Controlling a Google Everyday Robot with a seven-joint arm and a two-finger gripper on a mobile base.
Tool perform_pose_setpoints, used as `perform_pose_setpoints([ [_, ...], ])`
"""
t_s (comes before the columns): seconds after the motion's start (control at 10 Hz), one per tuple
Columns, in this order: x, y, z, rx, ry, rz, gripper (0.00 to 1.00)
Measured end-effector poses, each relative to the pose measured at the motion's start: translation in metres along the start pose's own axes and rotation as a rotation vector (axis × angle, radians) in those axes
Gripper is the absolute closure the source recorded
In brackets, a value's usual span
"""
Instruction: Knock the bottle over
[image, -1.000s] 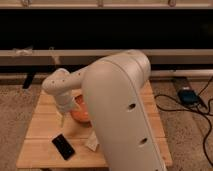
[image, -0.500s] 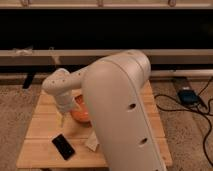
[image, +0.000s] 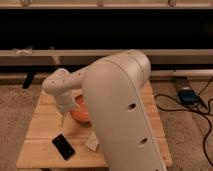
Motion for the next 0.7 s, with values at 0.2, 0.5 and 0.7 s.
perform_pose_setpoints([
  [0.2, 0.0, 0.0, 0.0, 0.0, 0.0, 0.0, 0.2],
  [0.5, 0.003, -0.003, -0.002, 0.002, -0.004, 0.007, 0.2],
  [0.7, 0.014, -0.024, -0.019, 0.014, -0.038, 0.043, 0.2],
])
